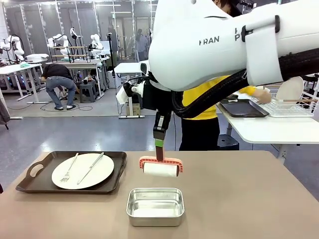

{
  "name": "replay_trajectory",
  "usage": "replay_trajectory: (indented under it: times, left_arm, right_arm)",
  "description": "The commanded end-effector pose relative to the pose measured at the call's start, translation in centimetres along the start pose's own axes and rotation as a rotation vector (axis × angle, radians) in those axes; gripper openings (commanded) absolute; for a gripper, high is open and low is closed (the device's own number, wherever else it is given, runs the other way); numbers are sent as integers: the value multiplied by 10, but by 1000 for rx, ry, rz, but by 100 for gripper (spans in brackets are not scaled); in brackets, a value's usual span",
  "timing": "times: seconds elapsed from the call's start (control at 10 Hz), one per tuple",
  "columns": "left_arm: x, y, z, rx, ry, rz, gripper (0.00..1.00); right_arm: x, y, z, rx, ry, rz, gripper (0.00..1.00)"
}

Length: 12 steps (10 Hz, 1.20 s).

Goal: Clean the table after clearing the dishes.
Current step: Place the Lint Roller back on top of the Airtight Container.

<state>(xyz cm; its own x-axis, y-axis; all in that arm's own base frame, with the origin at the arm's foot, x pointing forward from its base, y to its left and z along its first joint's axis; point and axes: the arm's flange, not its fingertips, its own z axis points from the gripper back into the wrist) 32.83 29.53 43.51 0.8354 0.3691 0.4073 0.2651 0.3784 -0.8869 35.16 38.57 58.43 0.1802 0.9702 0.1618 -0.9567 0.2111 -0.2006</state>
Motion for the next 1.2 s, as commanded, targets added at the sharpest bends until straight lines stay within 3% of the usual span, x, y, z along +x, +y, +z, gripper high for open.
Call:
replay_trajectory:
  times: [0.0, 0.3, 0.6, 1.1]
  left_arm:
    - [-1, -2, 3, -4, -1, -3, 100]
    - [-1, -2, 3, -4, -1, -3, 100]
    - [-1, -2, 3, -4, -1, -3, 100]
    - [-1, -2, 3, -4, -1, -3, 100]
  right_arm:
    - [2, -4, -4, 20, 20, -42, 22]
    - [-1, -6, -9, 16, 15, -14, 22]
    - [13, -12, -45, 91, -39, 46, 22]
    - [21, -24, -102, 203, 20, 99, 22]
